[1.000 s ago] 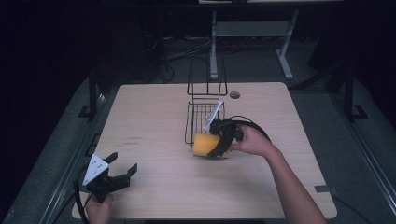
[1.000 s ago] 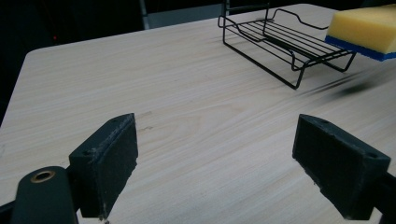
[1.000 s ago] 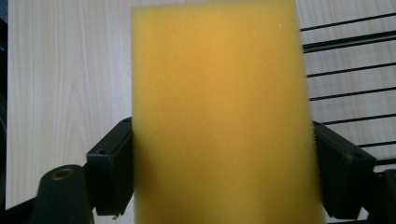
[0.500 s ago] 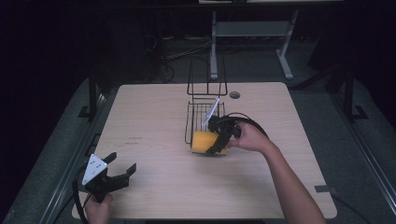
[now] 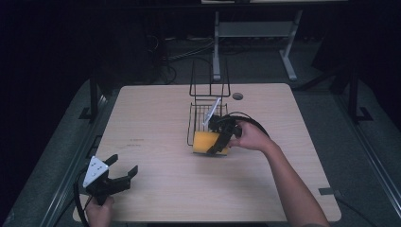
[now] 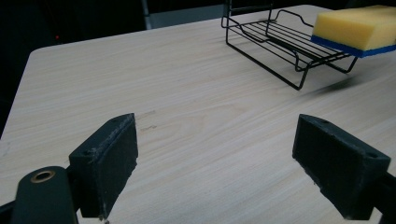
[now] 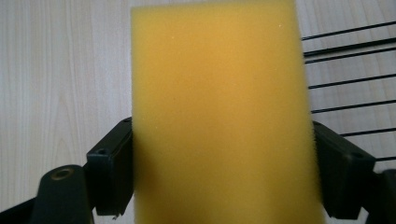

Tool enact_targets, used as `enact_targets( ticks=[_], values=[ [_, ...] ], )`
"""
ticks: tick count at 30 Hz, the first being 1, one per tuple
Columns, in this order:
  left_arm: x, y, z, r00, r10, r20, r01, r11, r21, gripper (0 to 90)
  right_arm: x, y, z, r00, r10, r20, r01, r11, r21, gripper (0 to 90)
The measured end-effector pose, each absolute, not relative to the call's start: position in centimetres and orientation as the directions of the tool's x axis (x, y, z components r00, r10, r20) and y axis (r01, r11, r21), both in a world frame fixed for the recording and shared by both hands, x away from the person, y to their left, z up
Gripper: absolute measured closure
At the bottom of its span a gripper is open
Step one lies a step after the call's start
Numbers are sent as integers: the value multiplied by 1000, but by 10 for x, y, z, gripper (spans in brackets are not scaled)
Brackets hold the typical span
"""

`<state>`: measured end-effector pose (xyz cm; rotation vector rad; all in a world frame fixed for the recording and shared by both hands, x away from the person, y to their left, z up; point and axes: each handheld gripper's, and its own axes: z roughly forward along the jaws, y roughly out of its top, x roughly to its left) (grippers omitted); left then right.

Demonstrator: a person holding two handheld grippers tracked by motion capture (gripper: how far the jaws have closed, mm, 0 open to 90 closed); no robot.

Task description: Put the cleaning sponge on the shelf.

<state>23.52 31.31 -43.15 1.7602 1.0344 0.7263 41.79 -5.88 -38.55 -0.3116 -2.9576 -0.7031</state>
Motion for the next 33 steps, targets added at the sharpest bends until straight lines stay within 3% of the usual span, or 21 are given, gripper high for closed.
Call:
enact_targets(
  ticks=[28,33],
  values=[
    [235,314,-432,468,883,29,328,-204,922,134,452,-48,-381,-972,187,143,228,895,383,199],
    [235,314,-432,467,884,26,329,-201,923,134,456,-48,-380,-968,196,156,244,879,409,199]
  ],
)
